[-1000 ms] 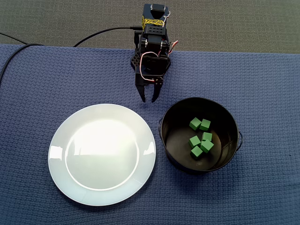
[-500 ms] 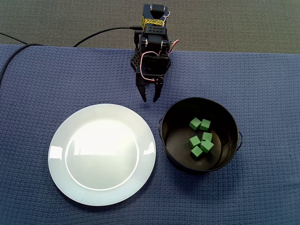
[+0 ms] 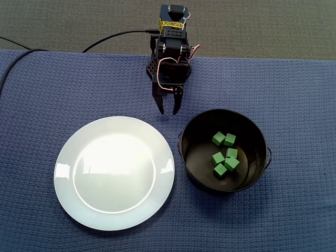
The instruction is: Pick up the items on the white plate and put them in the black container.
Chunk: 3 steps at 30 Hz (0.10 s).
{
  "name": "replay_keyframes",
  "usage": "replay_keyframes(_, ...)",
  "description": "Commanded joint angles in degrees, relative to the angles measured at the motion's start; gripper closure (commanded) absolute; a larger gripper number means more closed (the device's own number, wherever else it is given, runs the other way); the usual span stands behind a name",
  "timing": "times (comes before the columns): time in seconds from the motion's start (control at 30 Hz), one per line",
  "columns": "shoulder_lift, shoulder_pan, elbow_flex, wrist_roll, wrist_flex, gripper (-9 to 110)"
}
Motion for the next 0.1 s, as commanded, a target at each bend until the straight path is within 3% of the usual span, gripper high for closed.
replay_keyframes(0.0,-0.26,-0.53,0.97,-2.9,9.84,96)
replay_keyframes(0.07,-0.26,-0.53,0.97,-2.9,9.84,96)
